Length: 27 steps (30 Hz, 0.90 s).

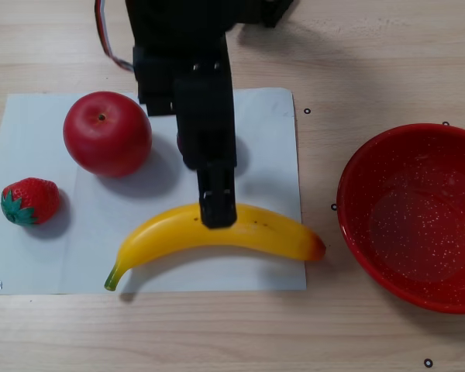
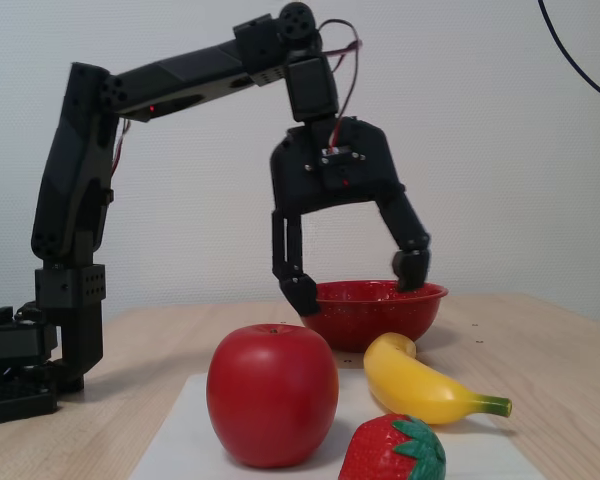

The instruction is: Grasp the banana and put it in the red bowl.

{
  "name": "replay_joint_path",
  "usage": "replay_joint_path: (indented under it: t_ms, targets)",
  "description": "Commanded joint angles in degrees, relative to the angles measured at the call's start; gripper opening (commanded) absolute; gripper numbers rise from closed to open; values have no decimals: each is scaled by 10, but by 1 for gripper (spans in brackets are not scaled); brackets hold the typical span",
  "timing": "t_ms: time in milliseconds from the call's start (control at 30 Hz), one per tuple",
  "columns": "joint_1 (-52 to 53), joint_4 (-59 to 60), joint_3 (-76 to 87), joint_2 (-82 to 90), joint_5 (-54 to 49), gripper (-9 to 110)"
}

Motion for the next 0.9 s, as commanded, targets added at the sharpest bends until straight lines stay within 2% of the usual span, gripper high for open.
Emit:
replay_joint_path:
  t_ms: [0,267,867]
  targets:
    - [9,-17,-76,14,-10,45]
    - [23,-16,-165,-65,-16,49]
    - [33,3,-313,-214,-28,46]
